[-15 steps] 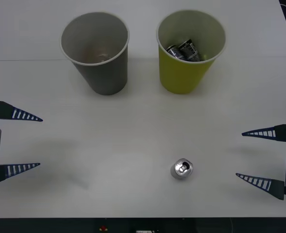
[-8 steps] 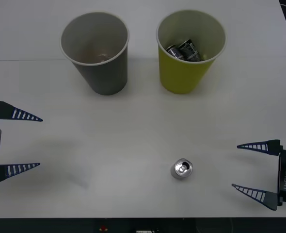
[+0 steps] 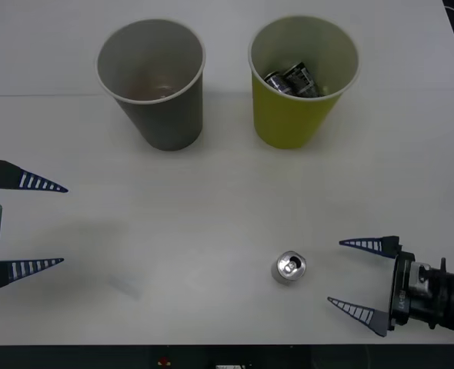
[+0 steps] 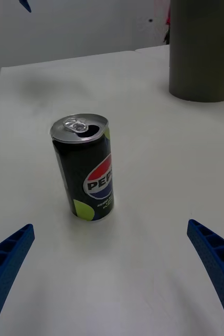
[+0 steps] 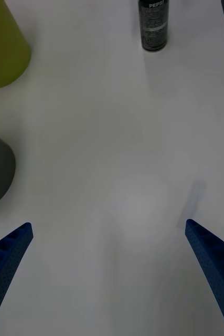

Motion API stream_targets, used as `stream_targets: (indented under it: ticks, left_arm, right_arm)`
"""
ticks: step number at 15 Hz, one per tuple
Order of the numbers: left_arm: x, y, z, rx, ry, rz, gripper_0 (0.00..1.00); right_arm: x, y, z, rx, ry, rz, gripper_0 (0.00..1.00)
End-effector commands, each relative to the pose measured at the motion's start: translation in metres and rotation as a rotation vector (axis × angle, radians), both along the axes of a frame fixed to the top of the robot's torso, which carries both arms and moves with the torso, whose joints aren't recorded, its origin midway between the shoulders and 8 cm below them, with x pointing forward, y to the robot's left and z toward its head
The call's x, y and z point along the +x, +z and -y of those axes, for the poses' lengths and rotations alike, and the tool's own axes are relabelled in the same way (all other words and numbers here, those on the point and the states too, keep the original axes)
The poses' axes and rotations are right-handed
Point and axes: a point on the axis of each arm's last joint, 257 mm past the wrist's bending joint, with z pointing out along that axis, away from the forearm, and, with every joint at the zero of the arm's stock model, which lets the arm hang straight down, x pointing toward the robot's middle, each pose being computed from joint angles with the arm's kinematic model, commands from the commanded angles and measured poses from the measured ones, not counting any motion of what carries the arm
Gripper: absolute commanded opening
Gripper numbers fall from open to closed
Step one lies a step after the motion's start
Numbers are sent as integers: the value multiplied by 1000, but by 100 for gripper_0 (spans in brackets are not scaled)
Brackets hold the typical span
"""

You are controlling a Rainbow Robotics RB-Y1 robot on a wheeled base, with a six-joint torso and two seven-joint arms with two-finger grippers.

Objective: Put the can into the green bin and the plastic bottle into the gray bin

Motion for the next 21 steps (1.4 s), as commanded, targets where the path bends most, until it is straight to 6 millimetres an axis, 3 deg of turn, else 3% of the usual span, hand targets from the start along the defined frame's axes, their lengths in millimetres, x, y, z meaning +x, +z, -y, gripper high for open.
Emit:
stream_targets:
  ticks: [1, 7, 14, 15, 16, 17, 18, 21]
  left_arm:
    - [0, 0, 0, 0, 0, 0, 100]
    - [0, 0, 0, 0, 0, 0, 100]
    - [0, 0, 0, 0, 0, 0, 100]
    - [0, 0, 0, 0, 0, 0, 100]
    - [0, 0, 0, 0, 0, 0, 100]
    - [0, 0, 0, 0, 0, 0, 100]
    - [0, 0, 0, 0, 0, 0, 100]
    - [0, 0, 0, 0, 0, 0, 100]
  right_arm:
    - [3, -11, -18, 21, 16, 16, 100]
    - [9, -22, -65, 54, 32, 12, 100]
    - [22, -21, -109, 87, 32, 38, 100]
    - [22, -20, -113, 91, 33, 41, 93]
    - [24, -19, -116, 95, 33, 44, 76]
    - [25, -19, -119, 98, 32, 45, 41]
    - [25, -18, -121, 105, 31, 42, 16]
    - [25, -16, -124, 117, 28, 44, 1]
